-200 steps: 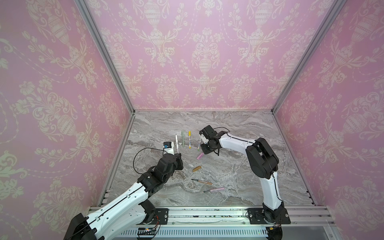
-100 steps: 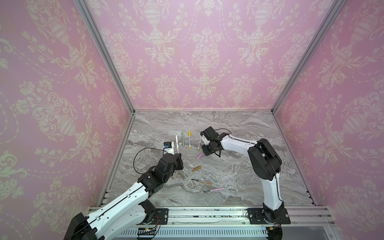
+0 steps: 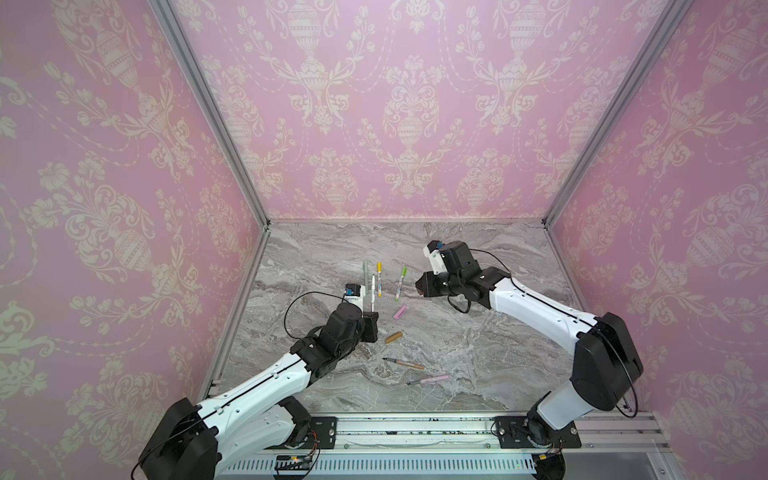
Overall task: Insert the pens into the pen caps
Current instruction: 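Lower right gripper onto the brown cap and close on it, then lift the brown cap with right gripper and carry it toward the upright white pen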
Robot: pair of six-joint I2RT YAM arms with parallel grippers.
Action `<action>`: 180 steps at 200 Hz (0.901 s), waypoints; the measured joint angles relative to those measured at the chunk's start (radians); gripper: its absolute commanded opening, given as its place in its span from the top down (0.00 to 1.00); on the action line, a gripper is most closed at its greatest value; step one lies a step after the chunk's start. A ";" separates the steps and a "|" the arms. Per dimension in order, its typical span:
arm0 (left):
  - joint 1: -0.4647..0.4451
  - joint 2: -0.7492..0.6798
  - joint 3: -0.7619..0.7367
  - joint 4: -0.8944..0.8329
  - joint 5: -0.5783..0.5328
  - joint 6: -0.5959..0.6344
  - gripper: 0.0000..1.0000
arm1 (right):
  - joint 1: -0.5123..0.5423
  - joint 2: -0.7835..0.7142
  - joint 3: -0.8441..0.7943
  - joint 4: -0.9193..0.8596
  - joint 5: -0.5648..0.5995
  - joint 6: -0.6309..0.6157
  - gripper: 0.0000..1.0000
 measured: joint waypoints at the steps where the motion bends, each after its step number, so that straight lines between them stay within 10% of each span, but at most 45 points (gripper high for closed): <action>1: 0.000 0.003 0.000 0.003 0.006 0.000 1.00 | -0.002 -0.006 -0.004 0.007 -0.005 0.006 0.99; 70: -0.001 0.098 0.010 0.170 0.235 0.000 1.00 | -0.026 -0.080 -0.099 0.160 -0.138 0.222 1.00; 180: -0.021 0.117 0.027 0.215 0.296 0.000 1.00 | -0.034 -0.078 -0.108 0.298 -0.167 0.354 1.00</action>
